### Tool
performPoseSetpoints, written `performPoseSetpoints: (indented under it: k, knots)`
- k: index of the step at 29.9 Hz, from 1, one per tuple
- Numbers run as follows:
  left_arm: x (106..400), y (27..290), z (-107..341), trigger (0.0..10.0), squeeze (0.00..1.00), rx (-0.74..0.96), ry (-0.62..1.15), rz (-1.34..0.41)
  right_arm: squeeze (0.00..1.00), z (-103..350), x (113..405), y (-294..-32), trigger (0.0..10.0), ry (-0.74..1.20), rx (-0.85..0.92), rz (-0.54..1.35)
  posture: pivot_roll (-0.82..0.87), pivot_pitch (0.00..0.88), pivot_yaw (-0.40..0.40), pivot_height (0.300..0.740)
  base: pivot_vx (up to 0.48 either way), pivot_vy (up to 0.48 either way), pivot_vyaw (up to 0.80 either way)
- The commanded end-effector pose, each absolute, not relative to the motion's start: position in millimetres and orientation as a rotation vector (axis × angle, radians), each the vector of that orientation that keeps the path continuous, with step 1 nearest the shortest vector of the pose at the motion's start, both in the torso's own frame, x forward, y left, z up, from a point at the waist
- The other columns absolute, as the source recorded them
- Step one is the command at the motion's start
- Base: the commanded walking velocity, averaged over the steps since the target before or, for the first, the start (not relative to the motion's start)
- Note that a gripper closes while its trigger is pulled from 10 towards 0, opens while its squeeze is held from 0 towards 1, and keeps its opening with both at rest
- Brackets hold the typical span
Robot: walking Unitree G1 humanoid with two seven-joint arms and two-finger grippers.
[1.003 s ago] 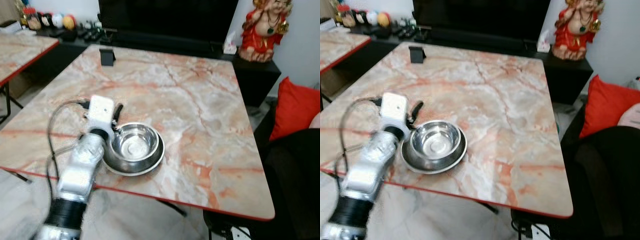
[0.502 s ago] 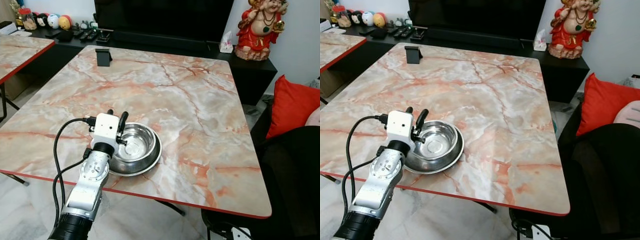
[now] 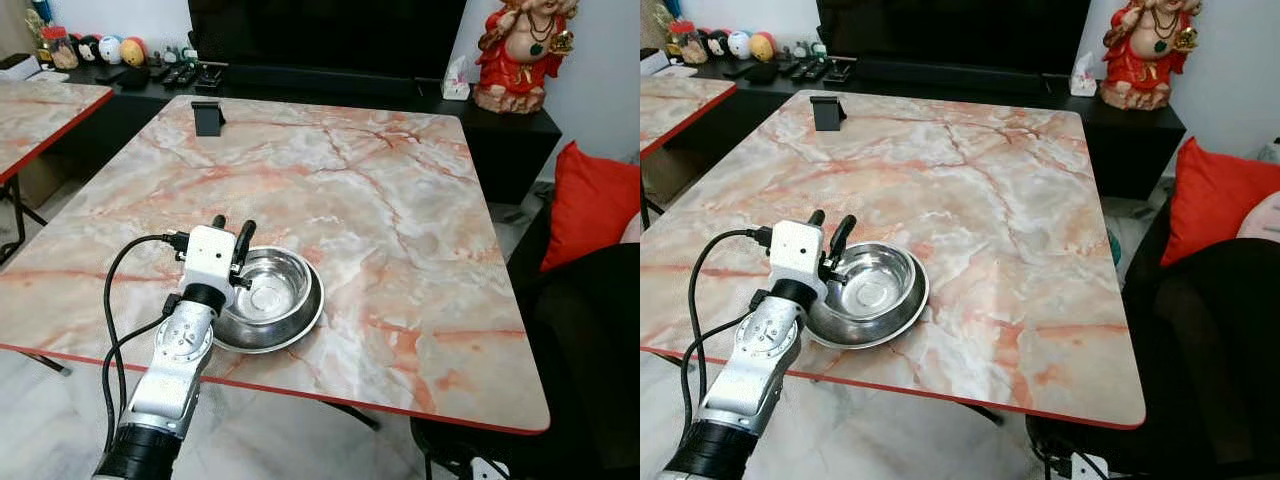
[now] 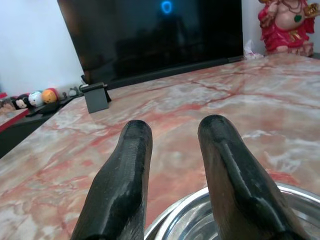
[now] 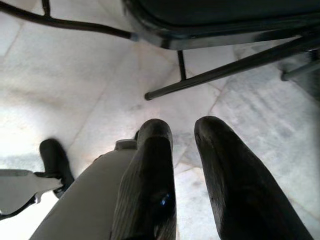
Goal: Setting the table
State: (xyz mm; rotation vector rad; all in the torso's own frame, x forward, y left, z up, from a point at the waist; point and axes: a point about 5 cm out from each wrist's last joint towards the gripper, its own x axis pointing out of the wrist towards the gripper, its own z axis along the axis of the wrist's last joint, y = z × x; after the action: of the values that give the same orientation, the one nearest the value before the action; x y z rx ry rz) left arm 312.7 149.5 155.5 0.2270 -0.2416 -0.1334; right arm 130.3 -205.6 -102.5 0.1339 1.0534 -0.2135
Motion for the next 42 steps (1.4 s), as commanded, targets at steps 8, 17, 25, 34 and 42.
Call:
performPoseSetpoints:
  k: [8,17,25,34,42]
  knots:
    - [315.1,151.5,151.0,10.0,0.0,0.211,-0.231,-0.129,0.0,-103.1,129.0,-203.7,10.0,1.047,0.15,-0.24,0.07,0.0,-0.001,0.727,0.0,0.0,0.0]
    - [312.3,148.4,148.0,10.0,0.0,0.187,-0.233,-0.137,0.0,-104.0,126.2,-203.3,10.0,1.054,0.153,-0.239,0.08,0.0,0.0,0.727,0.0,0.152,0.0]
    - [313.7,149.7,148.7,10.0,0.0,0.19,-0.234,-0.141,0.0,-104.4,125.7,-202.0,10.0,1.056,0.157,-0.24,0.07,0.0,0.014,0.727,0.0,0.348,0.0]
    - [316.3,147.6,150.5,10.0,0.0,0.188,-0.24,-0.148,0.0,-104.4,126.3,-201.4,10.0,1.055,0.16,-0.242,0.06,0.0,0.016,0.727,0.0,0.354,0.0]
    - [318.5,147.1,152.8,10.0,0.0,0.183,-0.243,-0.134,0.0,-103.6,128.1,-202.6,10.0,1.051,0.159,-0.242,0.09,0.0,-0.002,0.727,0.0,0.354,0.0]
